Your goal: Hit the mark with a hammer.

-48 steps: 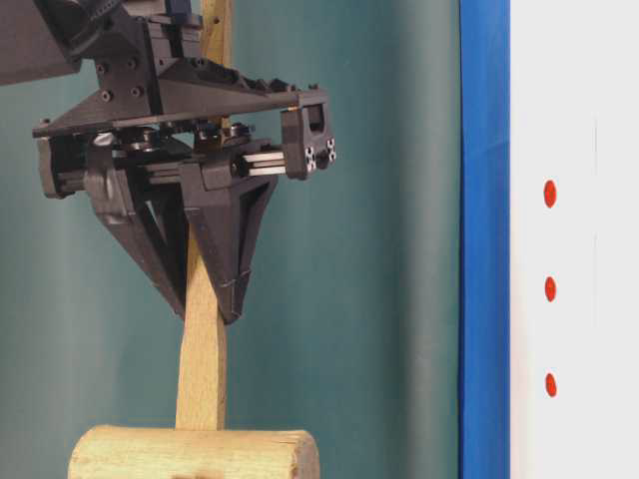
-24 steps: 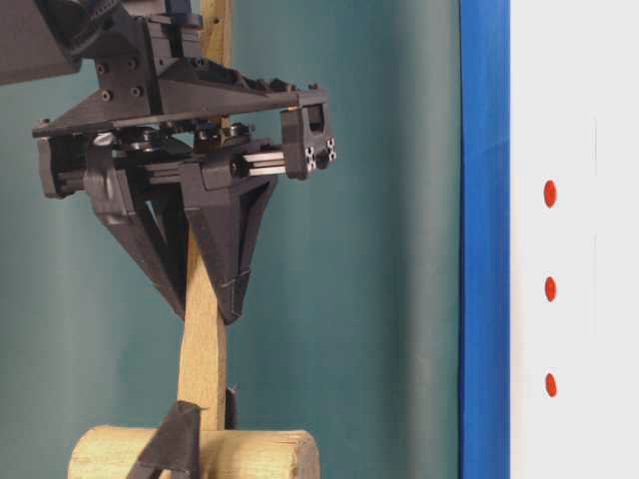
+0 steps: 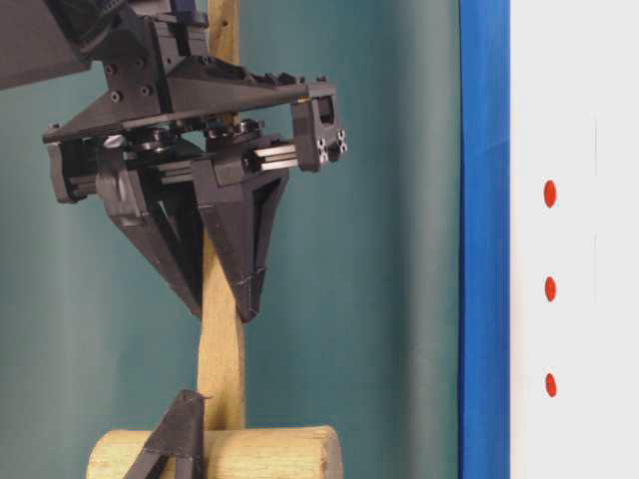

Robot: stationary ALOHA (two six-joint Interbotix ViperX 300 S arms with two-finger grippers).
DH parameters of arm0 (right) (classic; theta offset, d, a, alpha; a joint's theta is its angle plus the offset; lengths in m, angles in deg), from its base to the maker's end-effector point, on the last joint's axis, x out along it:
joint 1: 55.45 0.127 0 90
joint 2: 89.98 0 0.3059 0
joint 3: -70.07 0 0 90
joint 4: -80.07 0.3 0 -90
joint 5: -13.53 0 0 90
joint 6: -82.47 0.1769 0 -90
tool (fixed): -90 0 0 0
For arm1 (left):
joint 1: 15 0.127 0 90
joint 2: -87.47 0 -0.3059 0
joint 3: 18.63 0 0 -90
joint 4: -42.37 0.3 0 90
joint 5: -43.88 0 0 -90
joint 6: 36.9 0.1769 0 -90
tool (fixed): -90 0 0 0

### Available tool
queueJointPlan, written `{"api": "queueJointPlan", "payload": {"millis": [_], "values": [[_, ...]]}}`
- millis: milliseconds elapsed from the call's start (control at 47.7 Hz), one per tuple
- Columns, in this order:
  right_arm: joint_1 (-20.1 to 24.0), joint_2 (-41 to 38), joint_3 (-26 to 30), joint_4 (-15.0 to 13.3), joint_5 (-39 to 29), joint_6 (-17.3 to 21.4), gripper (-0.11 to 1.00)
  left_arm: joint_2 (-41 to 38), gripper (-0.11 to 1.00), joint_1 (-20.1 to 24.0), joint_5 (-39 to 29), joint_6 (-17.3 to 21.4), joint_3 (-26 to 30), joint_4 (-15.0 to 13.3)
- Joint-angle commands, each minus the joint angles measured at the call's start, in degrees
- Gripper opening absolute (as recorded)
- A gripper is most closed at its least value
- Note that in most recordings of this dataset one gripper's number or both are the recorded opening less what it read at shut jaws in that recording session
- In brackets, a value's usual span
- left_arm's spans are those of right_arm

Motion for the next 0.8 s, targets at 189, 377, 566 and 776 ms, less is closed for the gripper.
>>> {"api": "queueJointPlan", "payload": {"millis": [189, 377, 566, 776], "values": [[-0.7, 2.1, 1.5, 2.5, -1.2, 0.5, 0.10, 0.3, 0.43, -0.7, 0.3, 0.4, 1.4, 0.3], [-0.9, 2.1, 1.9, 4.3, -3.5, 0.5, 0.15, 0.3, 0.43, -0.7, 0.2, 0.3, 1.3, 0.4], [-1.0, 2.3, 2.0, 6.3, -3.8, 0.5, 0.69, 0.4, 0.43, -0.6, -0.1, 0.4, 1.2, 0.3], [-0.4, 3.3, 2.0, 6.9, -7.9, 0.6, 0.97, 0.6, 0.43, -0.7, -0.4, 1.7, 1.1, 0.5]]}}
